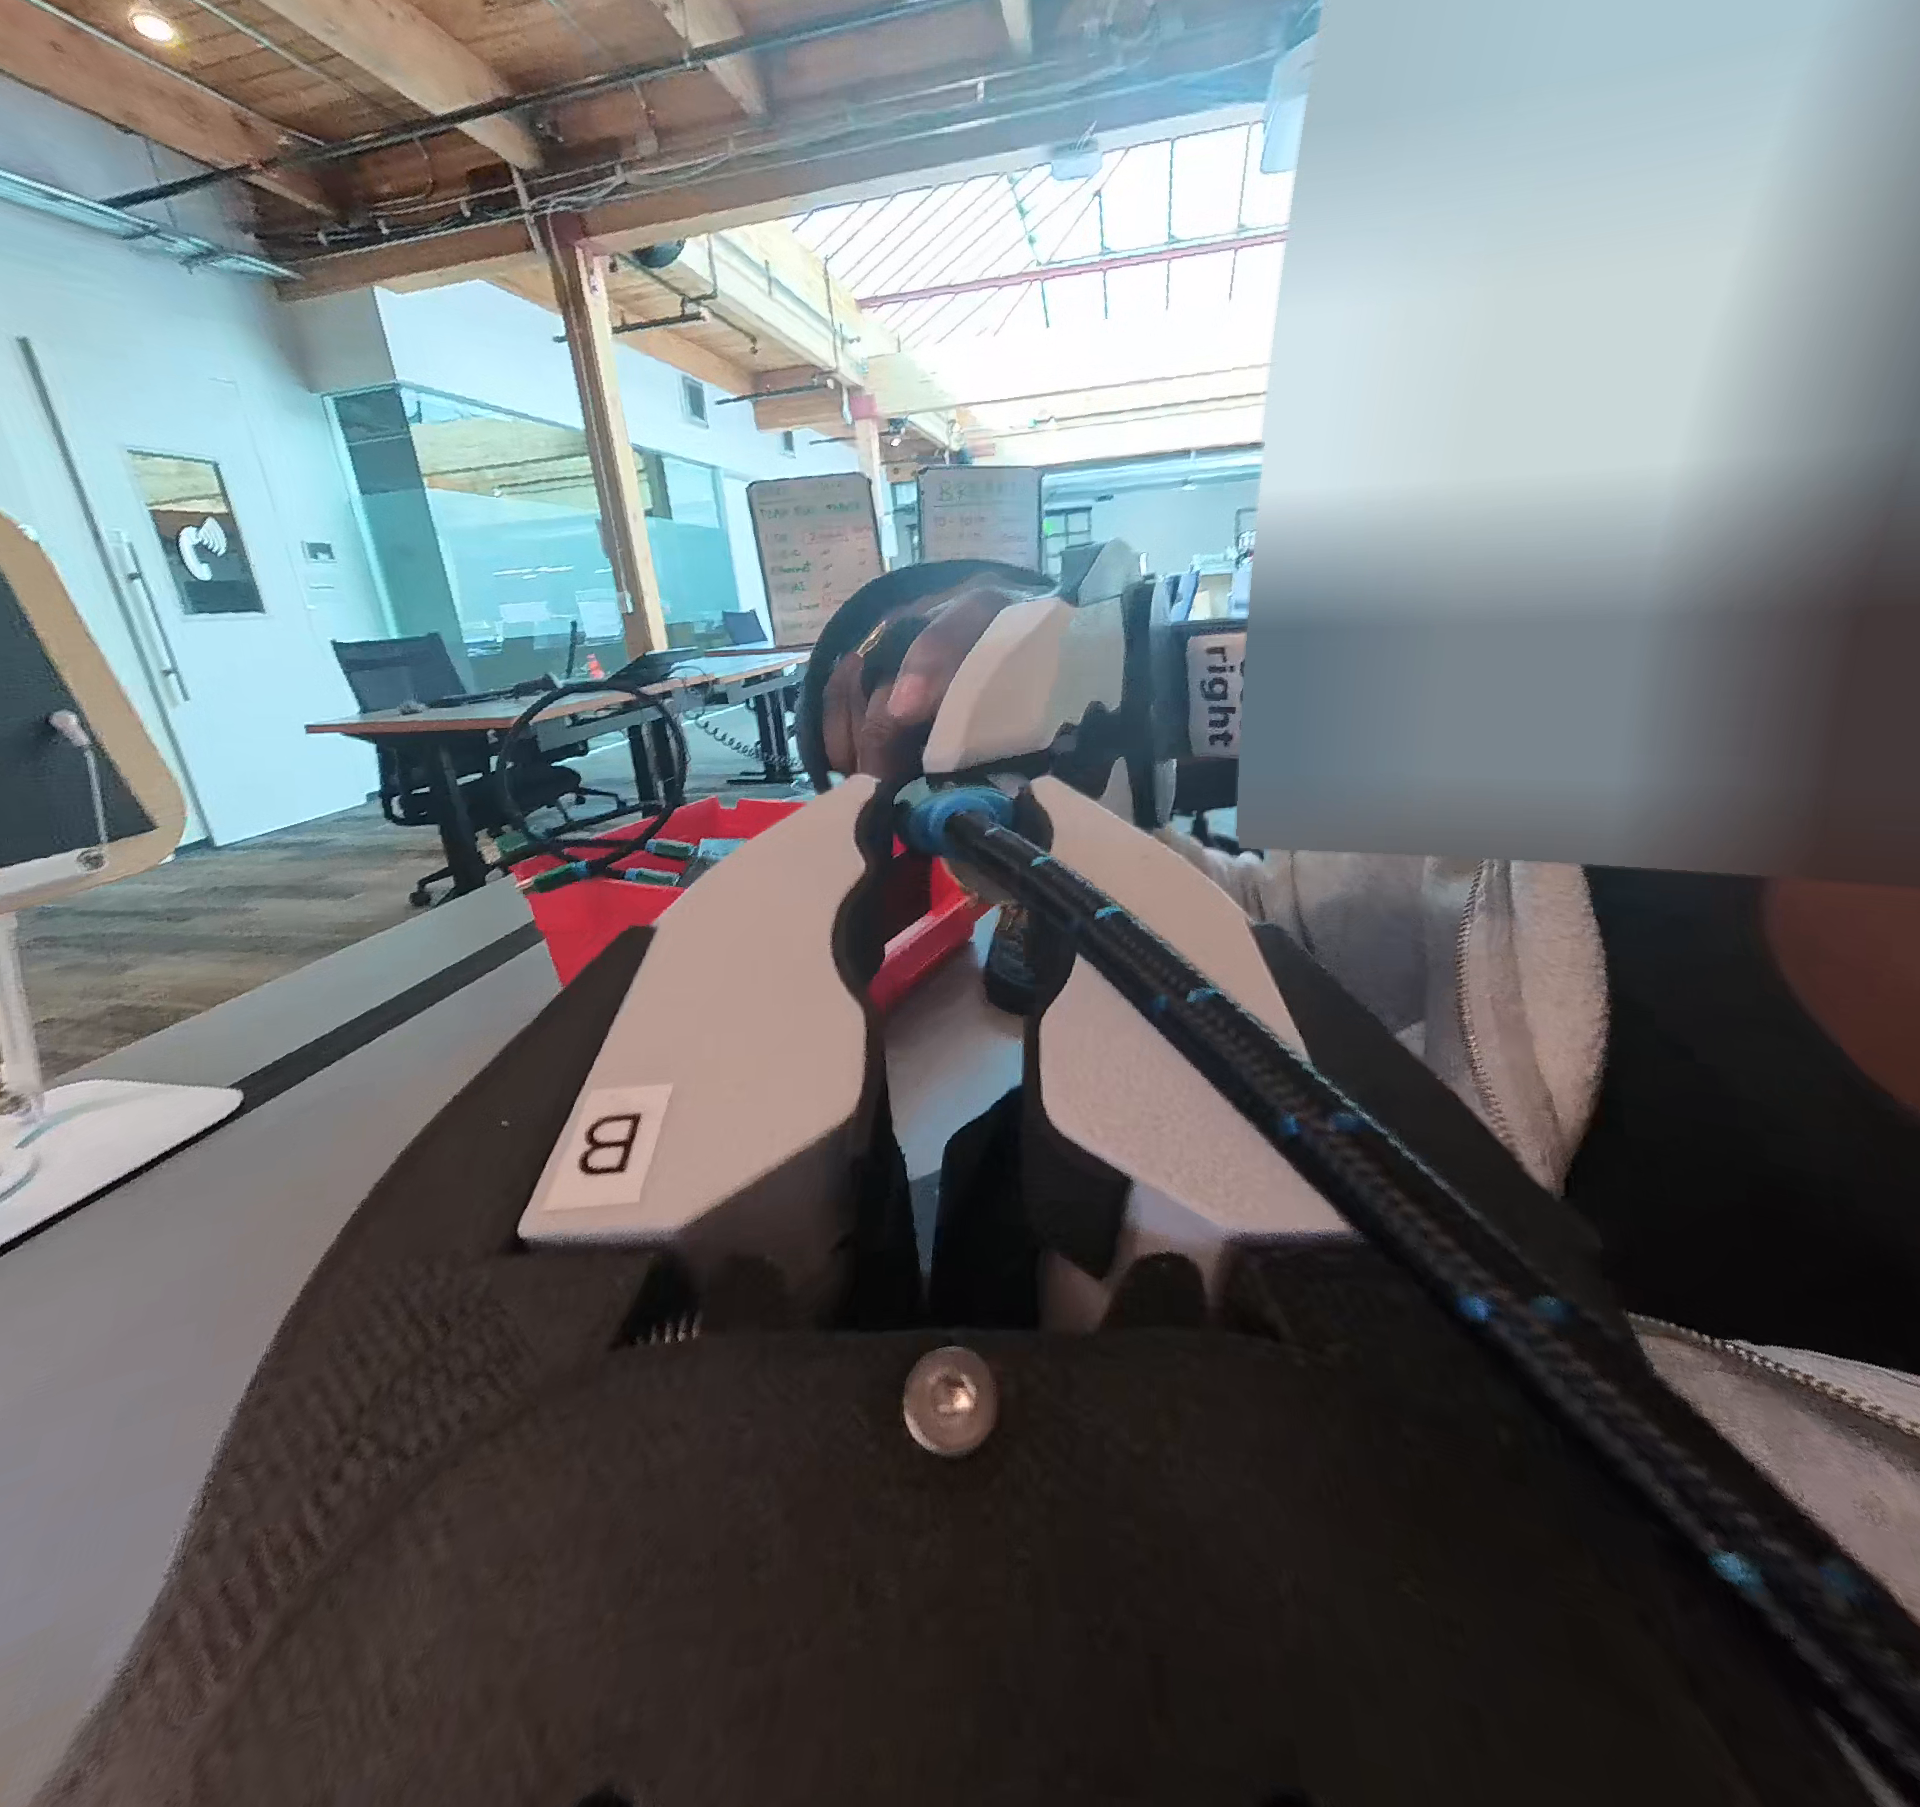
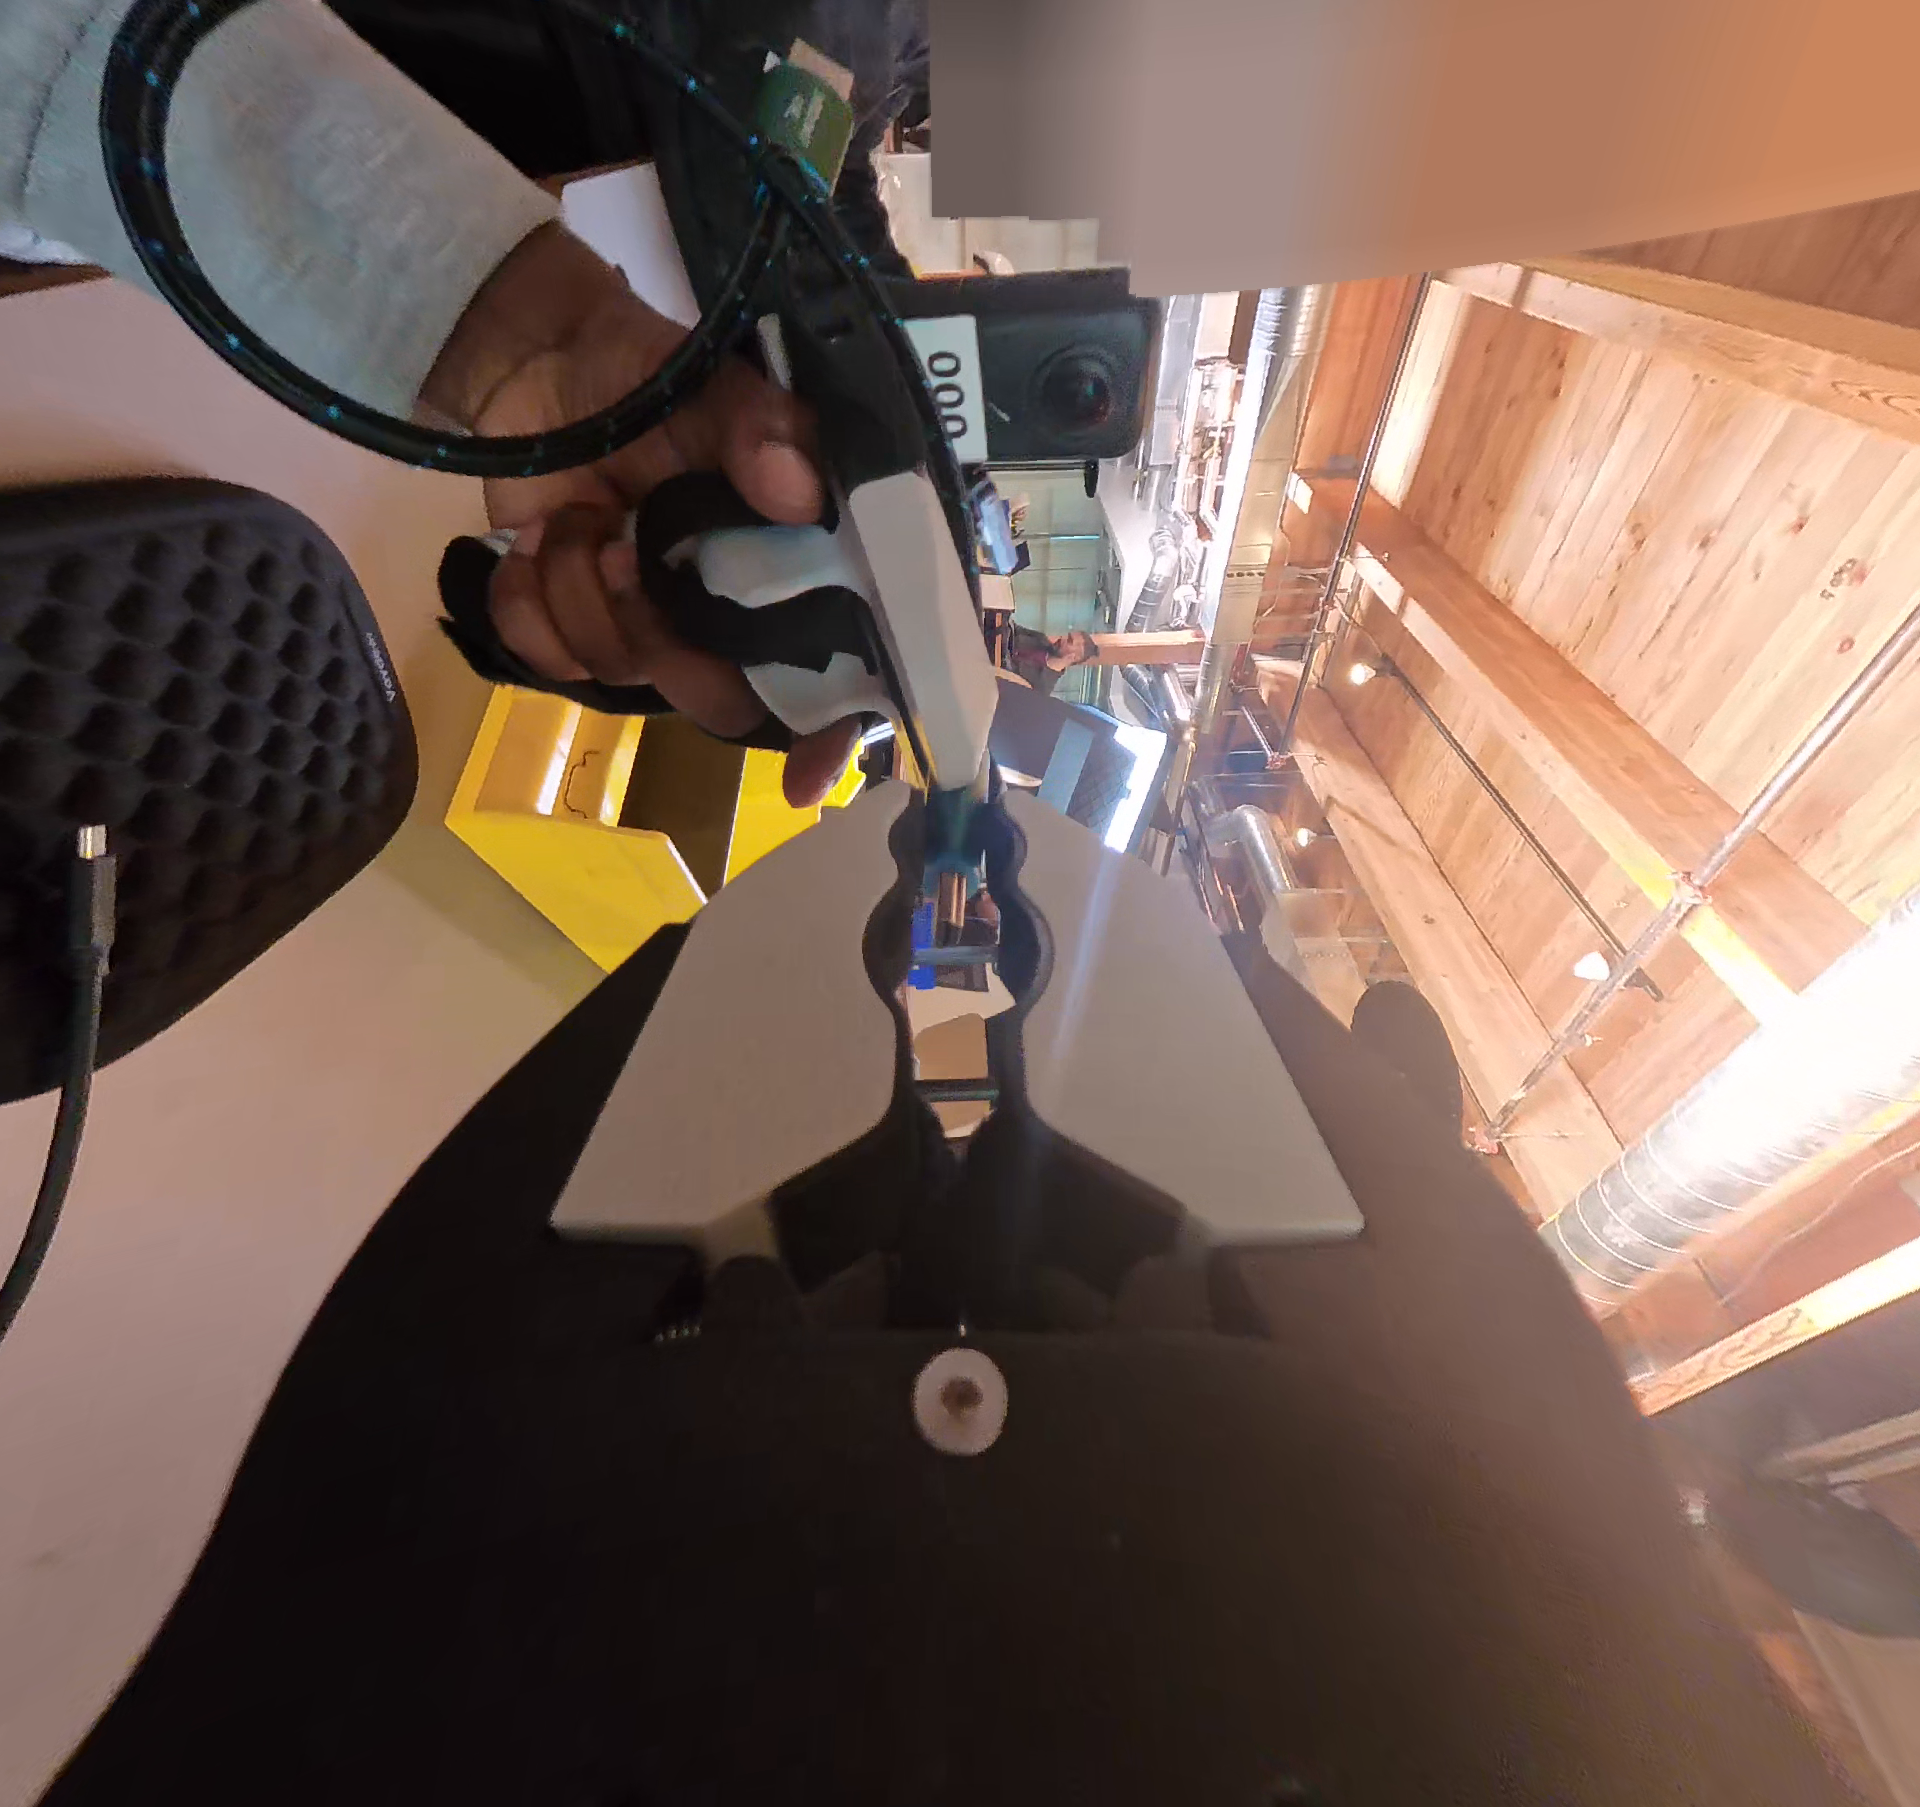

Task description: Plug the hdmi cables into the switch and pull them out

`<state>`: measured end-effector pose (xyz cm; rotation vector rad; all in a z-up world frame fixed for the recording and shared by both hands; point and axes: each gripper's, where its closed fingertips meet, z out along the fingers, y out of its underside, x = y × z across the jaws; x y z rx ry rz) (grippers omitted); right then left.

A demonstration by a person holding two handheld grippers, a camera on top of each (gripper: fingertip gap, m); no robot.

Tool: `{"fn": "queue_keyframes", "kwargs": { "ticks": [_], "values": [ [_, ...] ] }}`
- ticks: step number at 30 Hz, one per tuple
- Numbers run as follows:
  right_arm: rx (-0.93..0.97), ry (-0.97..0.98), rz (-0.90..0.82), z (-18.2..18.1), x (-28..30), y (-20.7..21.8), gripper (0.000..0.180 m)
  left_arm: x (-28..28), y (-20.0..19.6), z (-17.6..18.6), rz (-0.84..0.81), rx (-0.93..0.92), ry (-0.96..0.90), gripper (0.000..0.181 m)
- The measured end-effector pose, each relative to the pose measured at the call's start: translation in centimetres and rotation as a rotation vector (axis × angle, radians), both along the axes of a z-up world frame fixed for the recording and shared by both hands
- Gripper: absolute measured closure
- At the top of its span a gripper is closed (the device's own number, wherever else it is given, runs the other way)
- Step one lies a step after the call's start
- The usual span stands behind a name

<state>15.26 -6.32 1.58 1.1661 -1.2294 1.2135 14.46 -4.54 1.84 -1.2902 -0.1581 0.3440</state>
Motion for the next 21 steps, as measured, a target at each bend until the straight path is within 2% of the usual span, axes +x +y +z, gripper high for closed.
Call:
{"fn": "queue_keyframes", "kwargs": {
  "ticks": [1,9,18,21],
  "values": [
    [0.003,0.005,-0.004,-0.1,-0.1,0.0,0.169,-0.1,0.0,-0.1,0.011,-0.01,-0.003,0.159],
    [-0.032,-0.031,0.006,0.4,-0.3,-0.1,0.169,-0.3,0.0,0.3,0.066,-0.01,0.025,0.161],
    [-0.031,-0.298,0.115,1.4,-0.3,0.3,0.16,-0.4,-0.4,0.6,0.059,0.021,0.028,0.161],
    [-0.003,-0.497,0.174,2.1,-0.6,0.7,0.153,-0.9,-1.3,0.5,0.098,0.016,0.026,0.161]
  ]
}}
